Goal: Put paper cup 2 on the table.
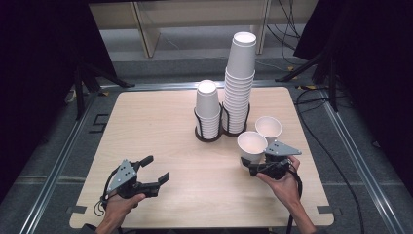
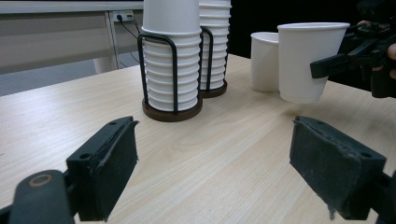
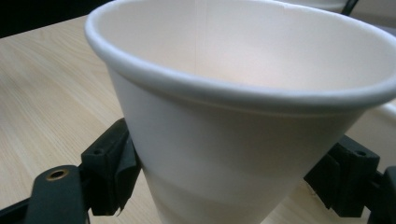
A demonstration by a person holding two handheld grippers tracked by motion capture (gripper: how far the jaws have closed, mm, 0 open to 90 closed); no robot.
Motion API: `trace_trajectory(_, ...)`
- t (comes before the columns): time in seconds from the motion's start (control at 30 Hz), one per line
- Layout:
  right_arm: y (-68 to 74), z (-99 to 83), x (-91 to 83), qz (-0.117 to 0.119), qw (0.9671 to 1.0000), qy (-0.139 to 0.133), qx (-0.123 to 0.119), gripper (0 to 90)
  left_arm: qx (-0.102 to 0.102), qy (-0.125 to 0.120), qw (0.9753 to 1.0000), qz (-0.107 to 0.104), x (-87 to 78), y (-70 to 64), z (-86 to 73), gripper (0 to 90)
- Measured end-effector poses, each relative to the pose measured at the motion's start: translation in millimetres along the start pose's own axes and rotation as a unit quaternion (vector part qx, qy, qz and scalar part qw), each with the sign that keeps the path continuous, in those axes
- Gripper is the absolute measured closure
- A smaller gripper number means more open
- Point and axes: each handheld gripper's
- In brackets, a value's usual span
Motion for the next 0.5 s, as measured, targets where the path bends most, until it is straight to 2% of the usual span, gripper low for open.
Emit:
trace_trajectory(0.03, -0.1, -1.8, -0.2, 0.003, 1.0, 0.005, 0.008, 19.7, -0.002, -0.006, 1.0, -0.004, 1.4, 0.1, -0.7, 14.6)
trace_trajectory(0.07, -1.4, -3.6, 0.6, -0.004, 1.0, 0.002, 0.0, 19.7, -0.003, -0.012, 0.9999, -0.009, 2.6, 0.1, -1.1, 14.6)
trace_trajectory(0.1, -0.4, -5.2, 2.2, 0.004, 0.9999, 0.0, 0.015, 19.7, 0.0, 0.0, 1.0, -0.001, 0.5, -0.2, -0.3, 14.6)
trace_trajectory(0.17, -3.5, -8.2, 2.4, -0.008, 0.9999, 0.007, 0.001, 19.6, 0.0, 0.001, 1.0, -0.002, 0.9, -0.3, -0.6, 14.5)
trace_trajectory(0.2, -3.1, -9.9, 3.0, -0.007, 0.9998, 0.011, 0.012, 19.6, 0.0, 0.002, 1.0, -0.002, 1.1, -0.3, -0.9, 14.6)
trace_trajectory(0.27, -4.4, -12.8, 4.3, -0.008, 0.9996, 0.023, 0.016, 19.5, -0.001, -0.007, 0.9999, -0.009, 3.0, 0.0, -1.9, 14.6)
trace_trajectory(0.33, -7.6, -15.8, 6.1, -0.011, 0.9995, 0.025, 0.013, 19.5, -0.001, -0.005, 1.0, -0.007, 2.8, -0.1, -1.9, 14.6)
trace_trajectory(0.37, -9.0, -17.5, 7.3, -0.011, 0.9996, 0.024, 0.012, 19.5, 0.001, 0.005, 1.0, -0.001, 1.3, -0.2, -1.3, 14.6)
trace_trajectory(0.47, -9.3, -20.8, 8.9, -0.002, 0.9988, 0.04, 0.027, 19.3, 0.002, 0.007, 1.0, 0.0, 1.4, 0.0, -1.5, 14.6)
trace_trajectory(0.5, -11.3, -22.0, 9.8, -0.014, 0.9992, 0.036, 0.008, 19.3, 0.001, 0.006, 1.0, 0.0, 1.7, -0.2, -1.6, 14.6)
Point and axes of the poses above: each handheld gripper's, and its own axes: x roughly forward along the jaws, z roughly out of its top, y roughly to its left, and after that the axes turned 10 degrees about -x, right-handed
